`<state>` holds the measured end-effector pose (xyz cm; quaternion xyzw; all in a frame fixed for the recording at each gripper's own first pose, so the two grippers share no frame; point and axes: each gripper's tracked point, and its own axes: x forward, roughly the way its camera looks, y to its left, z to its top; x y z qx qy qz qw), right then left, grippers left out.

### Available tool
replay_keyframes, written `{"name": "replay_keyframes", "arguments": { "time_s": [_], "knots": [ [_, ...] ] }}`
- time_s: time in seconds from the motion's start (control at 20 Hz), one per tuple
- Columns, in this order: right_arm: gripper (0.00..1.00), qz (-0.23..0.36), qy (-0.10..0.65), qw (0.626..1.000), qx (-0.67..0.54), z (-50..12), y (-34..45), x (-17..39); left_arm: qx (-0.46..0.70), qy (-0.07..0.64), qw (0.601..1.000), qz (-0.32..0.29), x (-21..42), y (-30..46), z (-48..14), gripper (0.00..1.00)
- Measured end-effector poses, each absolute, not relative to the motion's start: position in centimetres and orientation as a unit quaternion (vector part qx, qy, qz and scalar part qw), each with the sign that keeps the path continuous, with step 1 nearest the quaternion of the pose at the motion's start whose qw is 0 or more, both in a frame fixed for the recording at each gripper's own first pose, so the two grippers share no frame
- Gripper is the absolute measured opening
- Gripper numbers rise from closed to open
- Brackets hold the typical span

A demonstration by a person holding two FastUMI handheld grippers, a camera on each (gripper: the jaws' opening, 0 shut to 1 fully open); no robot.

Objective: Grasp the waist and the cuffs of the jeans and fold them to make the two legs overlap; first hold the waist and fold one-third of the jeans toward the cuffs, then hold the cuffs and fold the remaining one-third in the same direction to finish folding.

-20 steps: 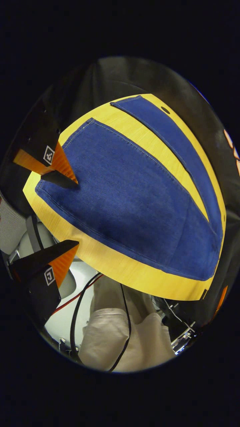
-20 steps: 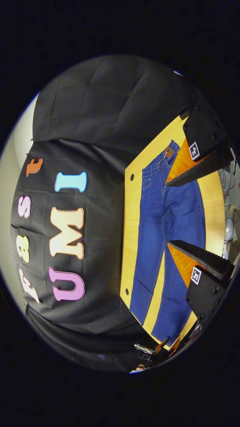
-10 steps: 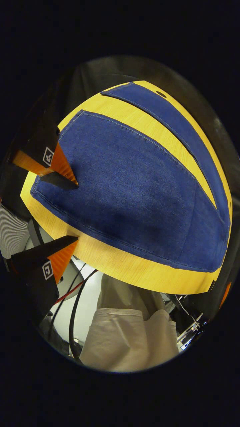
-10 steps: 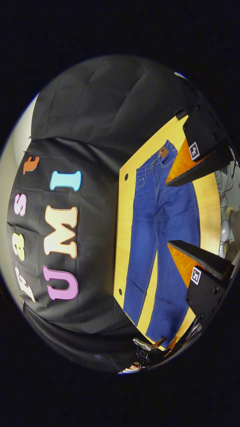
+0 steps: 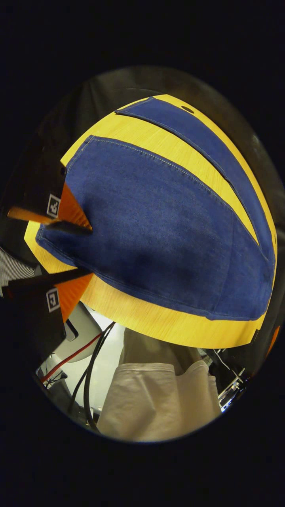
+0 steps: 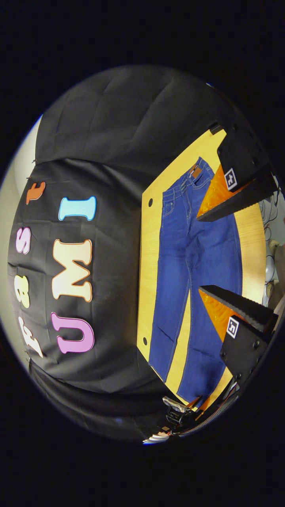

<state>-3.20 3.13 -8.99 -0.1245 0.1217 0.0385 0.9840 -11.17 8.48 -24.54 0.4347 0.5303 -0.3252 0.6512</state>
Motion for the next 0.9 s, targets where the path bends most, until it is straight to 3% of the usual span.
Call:
{"name": "replay_keyframes", "arguments": {
  "time_s": [0.2, 0.6, 0.9],
  "knots": [
    [0.99, 0.063, 0.118, 0.985, -0.107, -8.8, 5.6, -2.3, 0.454, 0.512, 0.650, -0.329, -10.6, 8.2, -24.4, 0.00],
    [0.99, 0.156, 0.163, 0.960, -0.164, -8.6, 7.5, -0.1, 0.428, 0.539, 0.642, -0.339, -10.2, 8.4, -24.5, 0.00],
    [0.99, 0.197, 0.236, 0.912, -0.271, -10.2, 3.3, 2.9, 0.407, 0.570, 0.629, -0.337, -10.1, 8.5, -24.6, 0.00]
  ]
}}
